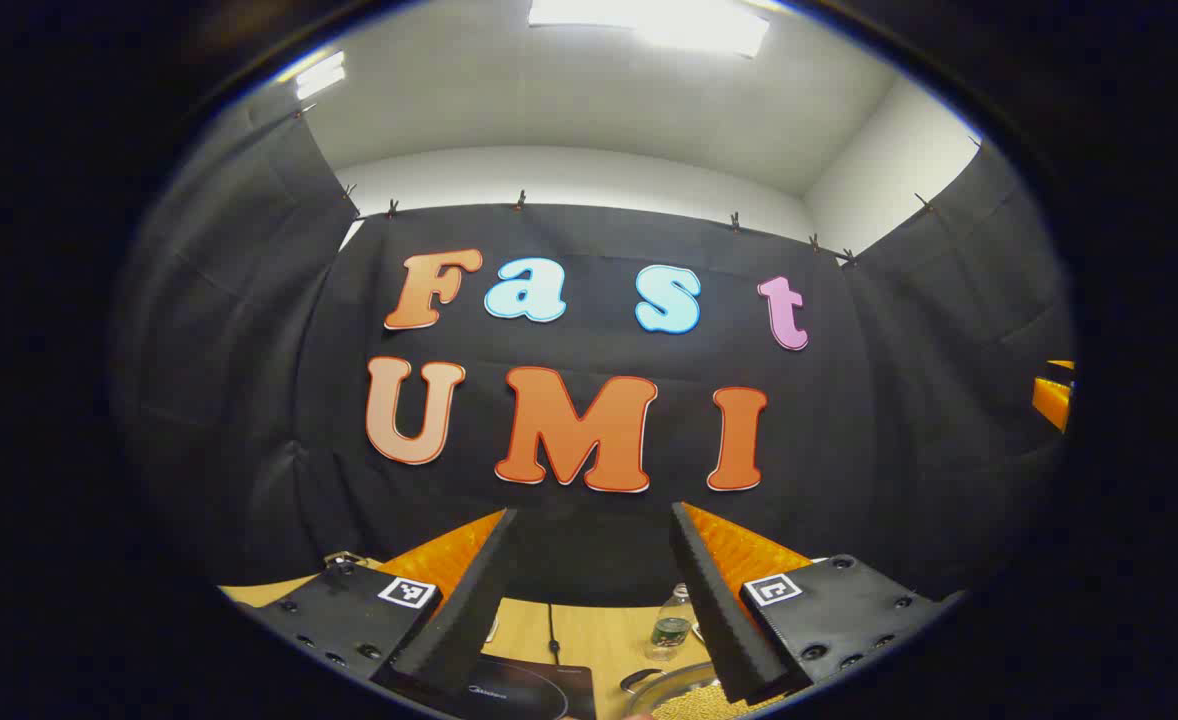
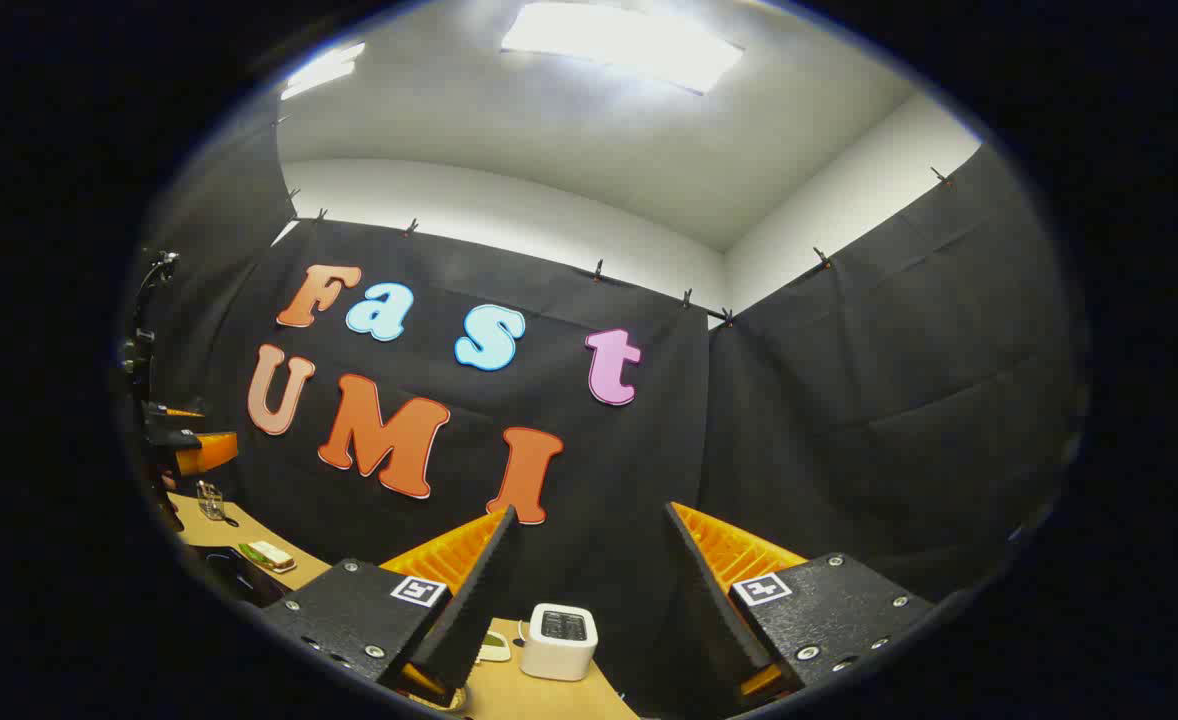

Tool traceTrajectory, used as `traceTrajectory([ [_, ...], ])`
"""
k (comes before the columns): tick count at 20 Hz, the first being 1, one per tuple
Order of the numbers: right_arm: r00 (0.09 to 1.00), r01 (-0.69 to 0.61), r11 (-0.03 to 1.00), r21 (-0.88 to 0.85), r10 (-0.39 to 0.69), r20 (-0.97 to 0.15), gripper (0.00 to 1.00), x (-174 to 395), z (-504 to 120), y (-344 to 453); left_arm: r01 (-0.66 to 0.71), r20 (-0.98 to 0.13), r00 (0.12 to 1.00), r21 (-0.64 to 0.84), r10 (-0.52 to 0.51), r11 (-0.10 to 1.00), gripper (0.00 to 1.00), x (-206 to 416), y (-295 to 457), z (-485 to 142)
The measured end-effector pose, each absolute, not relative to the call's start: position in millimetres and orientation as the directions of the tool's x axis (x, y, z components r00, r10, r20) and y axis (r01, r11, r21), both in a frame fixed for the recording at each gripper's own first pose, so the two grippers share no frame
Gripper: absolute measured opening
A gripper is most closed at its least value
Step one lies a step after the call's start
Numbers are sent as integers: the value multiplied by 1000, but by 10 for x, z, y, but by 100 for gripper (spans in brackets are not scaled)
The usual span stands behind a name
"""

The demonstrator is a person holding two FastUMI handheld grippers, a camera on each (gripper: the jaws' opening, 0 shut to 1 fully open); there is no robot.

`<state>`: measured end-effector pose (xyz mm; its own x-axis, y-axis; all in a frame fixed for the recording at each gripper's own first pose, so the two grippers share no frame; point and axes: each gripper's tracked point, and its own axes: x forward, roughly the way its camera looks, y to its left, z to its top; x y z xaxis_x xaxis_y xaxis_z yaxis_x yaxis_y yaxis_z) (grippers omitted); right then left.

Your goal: First push the handle of the pot to place it horizontally, then grasp the pot with both hands and set it on the induction cooktop.

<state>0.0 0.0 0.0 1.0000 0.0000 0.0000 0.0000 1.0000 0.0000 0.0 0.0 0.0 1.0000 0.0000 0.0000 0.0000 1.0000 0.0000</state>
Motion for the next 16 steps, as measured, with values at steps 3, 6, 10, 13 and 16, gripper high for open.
traceTrajectory([
  [3, 999, 36, 999, 17, -35, -30, 89, 35, -134, -233, 53, -44, 998, -28, -54, 998, 96, 155, -243, -162],
  [6, 995, 75, 996, 56, -71, -72, 89, 5, -212, -299, 110, -59, 992, -68, -114, 992, 96, 178, -404, -249],
  [10, 995, 90, 996, 29, -88, -42, 89, -72, -117, -206, 126, -86, 988, -63, -131, 990, 96, 188, -320, -357],
  [13, 997, 77, 997, 30, -76, -32, 89, -146, -107, -90, 106, -73, 991, -29, -108, 994, 96, 114, -149, -288],
  [16, 998, 44, 998, 33, -43, -48, 89, -183, -182, 2, 92, -44, 995, -30, -93, 995, 96, -11, -72, -201],
])
